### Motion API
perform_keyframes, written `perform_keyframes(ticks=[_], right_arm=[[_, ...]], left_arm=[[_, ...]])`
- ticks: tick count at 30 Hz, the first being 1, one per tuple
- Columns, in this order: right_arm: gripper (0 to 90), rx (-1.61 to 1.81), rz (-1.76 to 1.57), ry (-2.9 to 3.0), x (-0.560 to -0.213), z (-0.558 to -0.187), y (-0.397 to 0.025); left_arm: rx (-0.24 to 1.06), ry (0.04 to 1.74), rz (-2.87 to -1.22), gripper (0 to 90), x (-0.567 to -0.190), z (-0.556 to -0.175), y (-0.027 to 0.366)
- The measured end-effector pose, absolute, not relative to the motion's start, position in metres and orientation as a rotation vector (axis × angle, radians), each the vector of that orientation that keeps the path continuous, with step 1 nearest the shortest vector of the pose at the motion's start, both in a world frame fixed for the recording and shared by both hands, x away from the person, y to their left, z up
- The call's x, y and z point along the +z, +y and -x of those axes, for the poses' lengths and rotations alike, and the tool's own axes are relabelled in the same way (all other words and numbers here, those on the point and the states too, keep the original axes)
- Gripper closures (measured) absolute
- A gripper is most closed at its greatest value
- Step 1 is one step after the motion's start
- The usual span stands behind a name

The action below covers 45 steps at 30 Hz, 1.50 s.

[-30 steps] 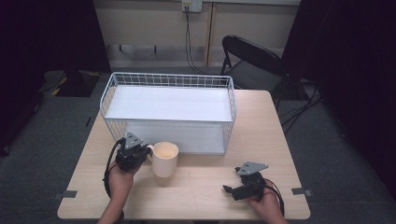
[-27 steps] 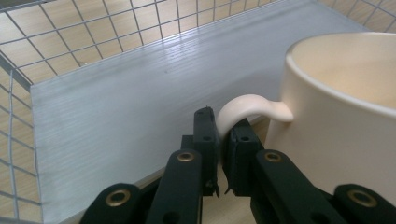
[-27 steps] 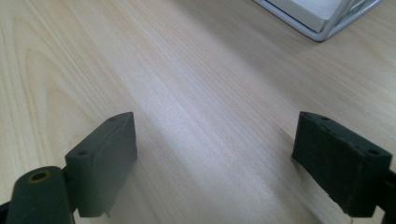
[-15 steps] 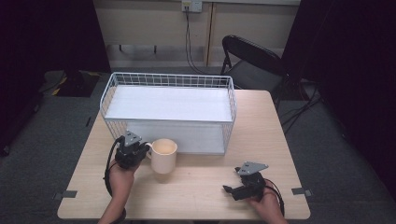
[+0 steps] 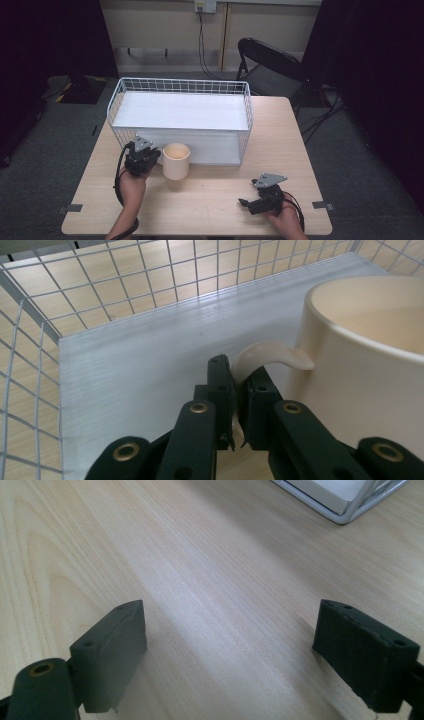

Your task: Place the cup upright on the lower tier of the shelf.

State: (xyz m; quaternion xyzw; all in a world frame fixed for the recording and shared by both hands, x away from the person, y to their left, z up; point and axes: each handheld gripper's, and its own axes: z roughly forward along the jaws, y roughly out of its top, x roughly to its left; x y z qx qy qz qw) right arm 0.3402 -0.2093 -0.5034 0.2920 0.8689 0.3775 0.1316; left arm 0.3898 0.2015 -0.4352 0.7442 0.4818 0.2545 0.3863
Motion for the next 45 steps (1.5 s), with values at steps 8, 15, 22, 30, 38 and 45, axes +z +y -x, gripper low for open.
perform_keyframes(ticks=[8, 15, 22, 30, 38, 45], right_arm=[[13.0, 1.096, -0.848, 2.522, -0.503, -0.34, -0.209], [12.9, 1.096, -0.848, 2.523, -0.503, -0.34, -0.209], [13.0, 1.096, -0.848, 2.522, -0.503, -0.34, -0.209], [12.9, 1.096, -0.847, 2.523, -0.503, -0.34, -0.209], [12.9, 1.096, -0.848, 2.523, -0.503, -0.34, -0.209], [12.9, 1.096, -0.847, 2.523, -0.503, -0.34, -0.209]], left_arm=[[0.675, 1.252, -1.881, 84.8, -0.436, -0.396, 0.2], [0.705, 1.262, -1.883, 84.8, -0.434, -0.4, 0.199], [0.71, 1.281, -1.865, 84.8, -0.434, -0.404, 0.198], [0.713, 1.304, -1.844, 84.8, -0.436, -0.408, 0.196], [0.732, 1.314, -1.843, 84.7, -0.438, -0.41, 0.195], [0.752, 1.323, -1.832, 84.6, -0.44, -0.41, 0.196]])
